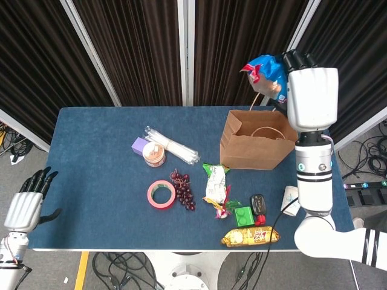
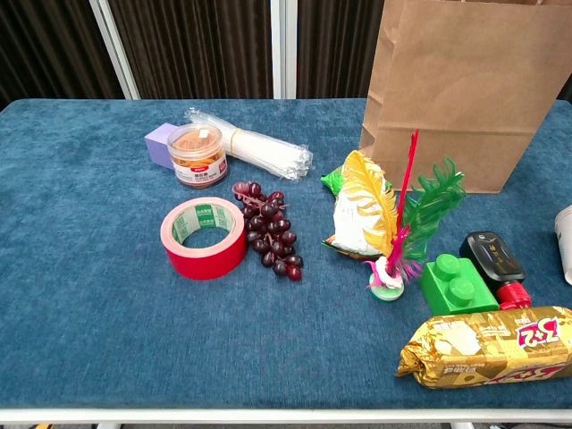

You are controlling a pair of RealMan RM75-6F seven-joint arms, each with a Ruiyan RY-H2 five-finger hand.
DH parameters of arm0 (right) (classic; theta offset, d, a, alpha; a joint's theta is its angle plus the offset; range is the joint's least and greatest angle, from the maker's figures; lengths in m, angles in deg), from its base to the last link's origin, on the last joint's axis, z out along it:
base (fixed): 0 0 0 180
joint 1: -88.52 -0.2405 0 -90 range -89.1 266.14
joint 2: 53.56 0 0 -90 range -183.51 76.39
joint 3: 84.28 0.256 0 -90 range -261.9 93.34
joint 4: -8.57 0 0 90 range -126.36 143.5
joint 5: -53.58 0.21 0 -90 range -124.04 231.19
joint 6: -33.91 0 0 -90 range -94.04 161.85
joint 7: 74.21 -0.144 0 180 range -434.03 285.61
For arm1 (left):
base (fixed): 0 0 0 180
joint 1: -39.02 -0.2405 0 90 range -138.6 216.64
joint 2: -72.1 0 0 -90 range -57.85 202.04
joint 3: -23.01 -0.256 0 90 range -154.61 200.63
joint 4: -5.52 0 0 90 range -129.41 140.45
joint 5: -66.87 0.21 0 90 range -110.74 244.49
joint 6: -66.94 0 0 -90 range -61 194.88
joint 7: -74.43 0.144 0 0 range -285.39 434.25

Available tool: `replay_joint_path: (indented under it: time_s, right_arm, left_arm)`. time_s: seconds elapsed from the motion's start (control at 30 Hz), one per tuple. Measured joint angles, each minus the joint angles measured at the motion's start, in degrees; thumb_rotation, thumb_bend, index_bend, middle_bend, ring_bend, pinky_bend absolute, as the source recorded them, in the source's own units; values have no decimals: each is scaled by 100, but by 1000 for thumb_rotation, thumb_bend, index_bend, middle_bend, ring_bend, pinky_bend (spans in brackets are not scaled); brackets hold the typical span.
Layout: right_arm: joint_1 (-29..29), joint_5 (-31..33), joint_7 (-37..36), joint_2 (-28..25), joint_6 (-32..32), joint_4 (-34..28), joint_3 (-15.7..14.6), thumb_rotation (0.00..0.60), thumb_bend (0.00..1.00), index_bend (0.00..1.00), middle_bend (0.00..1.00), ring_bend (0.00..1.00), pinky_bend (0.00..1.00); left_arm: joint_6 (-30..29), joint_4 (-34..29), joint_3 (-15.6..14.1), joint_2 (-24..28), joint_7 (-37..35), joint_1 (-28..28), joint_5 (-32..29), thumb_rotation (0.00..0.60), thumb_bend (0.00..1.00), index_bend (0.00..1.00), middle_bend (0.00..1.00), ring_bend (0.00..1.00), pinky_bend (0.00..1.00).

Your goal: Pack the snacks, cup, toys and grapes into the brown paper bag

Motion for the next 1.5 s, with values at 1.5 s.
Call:
replay_joint_path:
  time_s: [1.5]
  right_arm:
    - [-174, 326, -612, 558, -1966, 1484, -1455, 600, 168, 603, 525, 474, 643]
  left_arm:
    - [-2, 230, -8, -94, -169, 49, 5, 600, 229, 137, 133, 27, 167]
